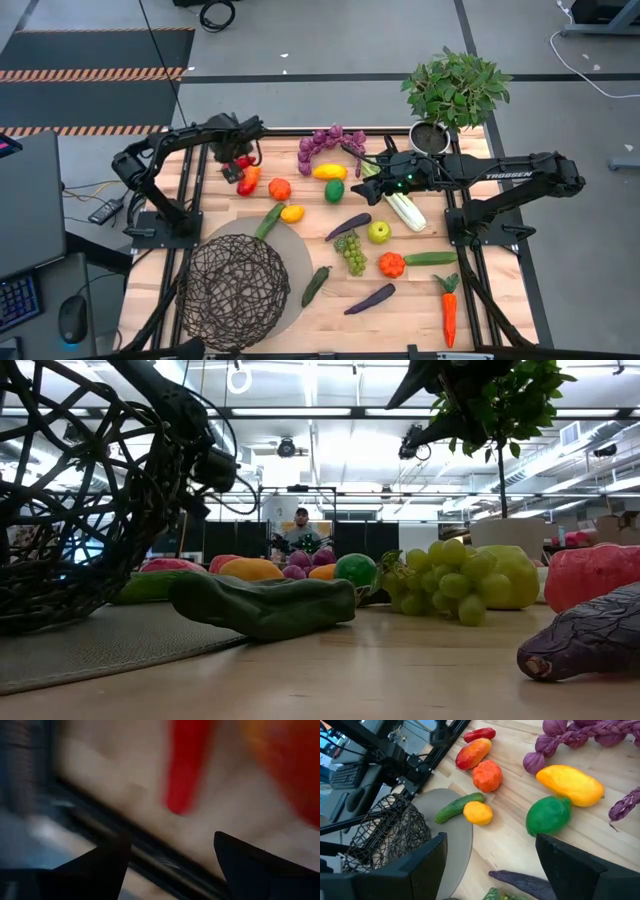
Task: Build produce basket
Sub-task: Put the green apple into the black basket
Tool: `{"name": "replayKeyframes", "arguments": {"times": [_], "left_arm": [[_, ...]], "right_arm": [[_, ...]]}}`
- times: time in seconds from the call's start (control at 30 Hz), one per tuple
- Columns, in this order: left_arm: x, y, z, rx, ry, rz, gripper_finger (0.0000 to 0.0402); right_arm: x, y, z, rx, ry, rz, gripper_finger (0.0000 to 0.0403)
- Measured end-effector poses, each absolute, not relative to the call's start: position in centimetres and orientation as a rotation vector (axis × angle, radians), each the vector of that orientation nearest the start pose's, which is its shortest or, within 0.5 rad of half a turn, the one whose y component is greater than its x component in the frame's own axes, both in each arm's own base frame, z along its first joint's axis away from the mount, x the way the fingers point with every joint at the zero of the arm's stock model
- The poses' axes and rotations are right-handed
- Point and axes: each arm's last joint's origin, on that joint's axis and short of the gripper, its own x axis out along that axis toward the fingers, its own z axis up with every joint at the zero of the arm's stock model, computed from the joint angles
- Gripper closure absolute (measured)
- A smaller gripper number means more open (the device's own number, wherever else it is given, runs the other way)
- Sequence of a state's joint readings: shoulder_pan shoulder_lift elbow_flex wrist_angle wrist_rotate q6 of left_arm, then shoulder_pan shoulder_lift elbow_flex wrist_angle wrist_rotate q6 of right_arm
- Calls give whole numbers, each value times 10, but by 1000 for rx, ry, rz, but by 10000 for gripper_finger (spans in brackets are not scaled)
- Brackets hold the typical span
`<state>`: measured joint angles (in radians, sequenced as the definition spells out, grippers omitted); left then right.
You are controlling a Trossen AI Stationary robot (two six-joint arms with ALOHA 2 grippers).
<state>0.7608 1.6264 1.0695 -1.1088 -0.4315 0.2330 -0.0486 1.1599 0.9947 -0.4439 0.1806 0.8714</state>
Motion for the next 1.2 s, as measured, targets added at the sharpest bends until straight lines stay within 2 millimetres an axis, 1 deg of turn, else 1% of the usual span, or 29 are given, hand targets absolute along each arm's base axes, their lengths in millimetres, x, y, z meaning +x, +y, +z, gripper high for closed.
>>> {"name": "replayKeyframes", "arguments": {"times": [0.03, 0.07, 0.17, 0.23, 0.37, 0.47, 0.6, 0.67, 0.73, 0.87, 1.2], "left_arm": [[186, 193, 195, -117, 1788, 676, 111], [187, 194, 194, -139, 1764, 643, 111], [189, 196, 189, -282, 1683, 551, 111], [190, 198, 184, -314, 1663, 530, 111], [189, 199, 173, -233, 1728, 476, 111], [189, 203, 170, -177, 1749, 488, 111], [186, 208, 169, -204, 1723, 504, 111], [183, 211, 168, -258, 1693, 480, 111], [179, 213, 168, -273, 1692, 461, 111], [174, 216, 168, -265, 1706, 428, 111], [171, 223, 168, -241, 1687, 454, 111]], "right_arm": [[244, -17, 309, 802, 471, -472, 96], [244, -17, 309, 809, 470, -474, 96], [245, -17, 309, 832, 475, -461, 96], [245, -16, 309, 850, 475, -459, 96], [245, -12, 309, 873, 475, -454, 96], [245, -10, 309, 879, 479, -445, 96], [245, -6, 309, 904, 480, -437, 96], [245, -5, 309, 910, 481, -434, 96], [245, -4, 309, 913, 481, -433, 96], [245, -3, 309, 916, 482, -430, 96], [245, -3, 309, 937, 479, -436, 96]]}}
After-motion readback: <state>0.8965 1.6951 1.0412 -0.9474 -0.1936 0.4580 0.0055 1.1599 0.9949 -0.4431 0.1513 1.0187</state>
